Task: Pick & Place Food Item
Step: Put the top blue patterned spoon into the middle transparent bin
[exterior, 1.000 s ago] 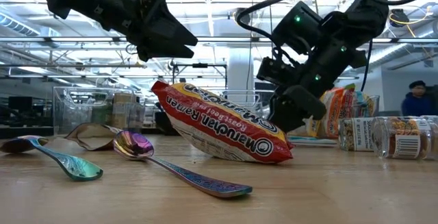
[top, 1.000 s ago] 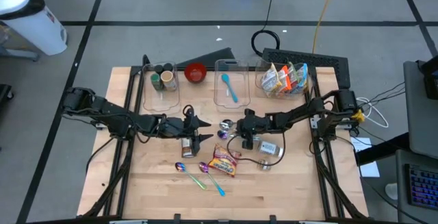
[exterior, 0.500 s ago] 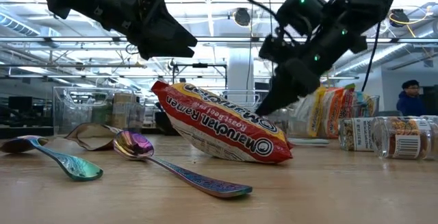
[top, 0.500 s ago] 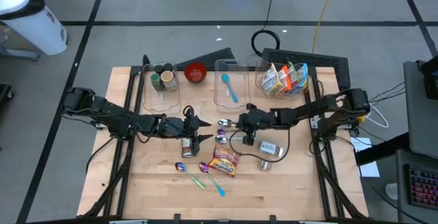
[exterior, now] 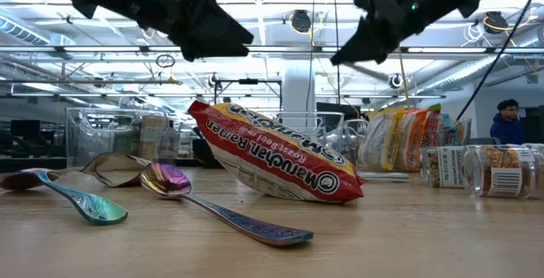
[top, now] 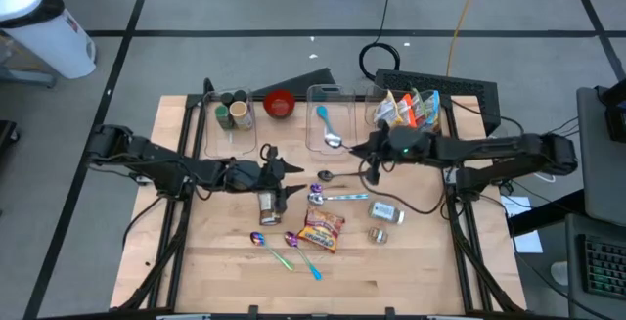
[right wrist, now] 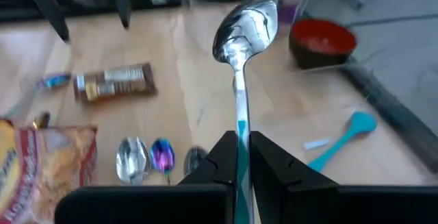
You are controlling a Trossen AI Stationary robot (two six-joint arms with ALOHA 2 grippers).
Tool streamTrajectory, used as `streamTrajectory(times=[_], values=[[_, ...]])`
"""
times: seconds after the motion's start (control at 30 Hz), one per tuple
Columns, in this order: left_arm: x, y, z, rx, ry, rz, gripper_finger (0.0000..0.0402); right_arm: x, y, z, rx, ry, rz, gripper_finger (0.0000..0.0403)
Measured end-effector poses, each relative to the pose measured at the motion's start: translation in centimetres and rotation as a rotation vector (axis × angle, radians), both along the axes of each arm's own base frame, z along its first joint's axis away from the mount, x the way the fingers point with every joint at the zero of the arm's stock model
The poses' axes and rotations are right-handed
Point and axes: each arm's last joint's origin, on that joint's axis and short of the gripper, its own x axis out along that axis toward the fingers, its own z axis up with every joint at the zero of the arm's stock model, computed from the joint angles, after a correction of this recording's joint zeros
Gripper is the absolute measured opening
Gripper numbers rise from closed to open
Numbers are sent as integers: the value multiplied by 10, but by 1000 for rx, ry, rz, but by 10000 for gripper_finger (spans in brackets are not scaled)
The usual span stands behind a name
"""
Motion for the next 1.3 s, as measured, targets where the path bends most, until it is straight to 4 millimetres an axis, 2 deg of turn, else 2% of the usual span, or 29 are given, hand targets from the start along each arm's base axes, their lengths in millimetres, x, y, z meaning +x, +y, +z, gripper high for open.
streamTrajectory(times=[0.1, 0.23, 0.4, 0.57, 0.77, 0.93, 1.13, 1.3], values=[[-3, 1, 9, 1, -38, -1, 225, -6, 0, 7, -4, -26, -5, 10], [-12, 0, 23, 25, -61, -11, 225, -7, 4, 6, 39, -43, -7, 10], [-32, 3, 37, 77, -32, 76, 225, -5, 19, -21, 58, -68, -18, 10], [-53, 5, 44, 133, 34, 195, 225, 2, 31, -45, 81, -228, -77, 10], [-66, 9, 48, 167, 69, 231, 225, 28, 39, -52, 127, -355, -83, 10], [-64, 19, 48, 158, 64, 275, 225, 62, 41, -53, 60, -320, -121, 10], [-52, 40, 42, 64, 66, 197, 225, 98, 38, -40, -97, -325, -145, 10], [-50, 53, 40, 52, 71, 231, 225, 110, 25, -27, -156, -350, -185, 10]])
